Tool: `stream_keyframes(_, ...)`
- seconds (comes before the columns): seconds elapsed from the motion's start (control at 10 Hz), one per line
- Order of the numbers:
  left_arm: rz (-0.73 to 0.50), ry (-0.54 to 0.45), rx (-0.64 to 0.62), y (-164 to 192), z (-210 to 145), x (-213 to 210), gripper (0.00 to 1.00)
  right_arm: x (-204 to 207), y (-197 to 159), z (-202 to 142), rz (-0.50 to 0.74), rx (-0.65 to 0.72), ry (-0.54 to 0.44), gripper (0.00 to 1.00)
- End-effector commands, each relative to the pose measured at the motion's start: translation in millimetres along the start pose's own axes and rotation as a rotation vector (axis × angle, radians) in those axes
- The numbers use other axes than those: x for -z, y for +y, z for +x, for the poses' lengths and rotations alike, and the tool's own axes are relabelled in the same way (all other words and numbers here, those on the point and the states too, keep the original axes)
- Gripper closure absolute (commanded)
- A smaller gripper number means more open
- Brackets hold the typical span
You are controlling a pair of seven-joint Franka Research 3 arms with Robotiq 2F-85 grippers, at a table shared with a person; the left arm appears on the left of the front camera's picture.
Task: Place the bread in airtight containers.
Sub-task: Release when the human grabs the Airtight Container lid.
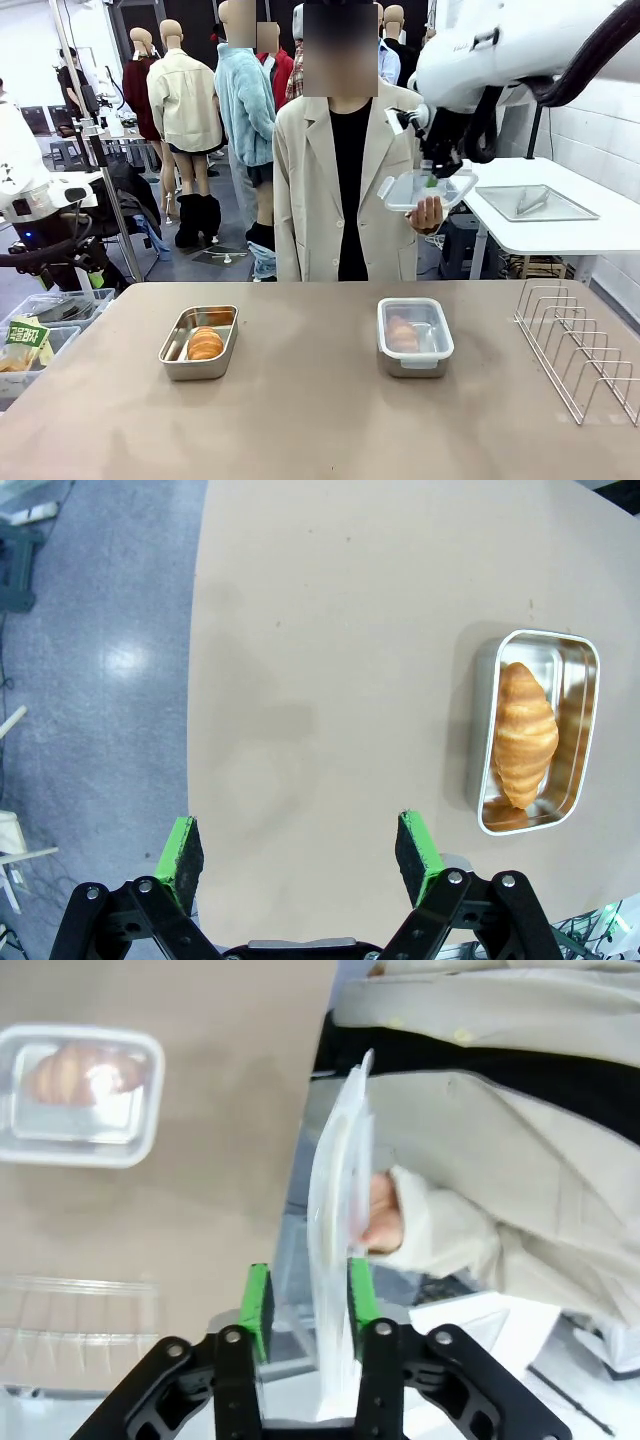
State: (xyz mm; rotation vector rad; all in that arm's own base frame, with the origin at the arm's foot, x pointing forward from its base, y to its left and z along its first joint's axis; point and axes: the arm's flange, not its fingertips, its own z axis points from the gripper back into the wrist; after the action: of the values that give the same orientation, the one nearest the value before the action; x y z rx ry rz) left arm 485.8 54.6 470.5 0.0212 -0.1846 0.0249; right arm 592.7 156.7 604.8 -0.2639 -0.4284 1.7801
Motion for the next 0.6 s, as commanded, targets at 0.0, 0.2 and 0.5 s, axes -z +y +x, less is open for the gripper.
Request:
stream_keyframes(0.0,0.007,-0.003,-0.008,0.3,0.2,-1.7,0.00,-43.9,9.7,-33.9,0.115,0.026,-0.034,0.00)
stream_keyframes(0.2,0.007,-0.003,-0.008,0.3,0.2,-1.7,0.00,-69.5,23.5,-76.3,0.270,0.098,-0.072,0.00)
stream_keyframes(0.5,0.007,-0.003,-0.008,0.3,0.2,-1.7,0.00,-58.6,44.5,-125.8,0.458,0.183,-0.177,0.00)
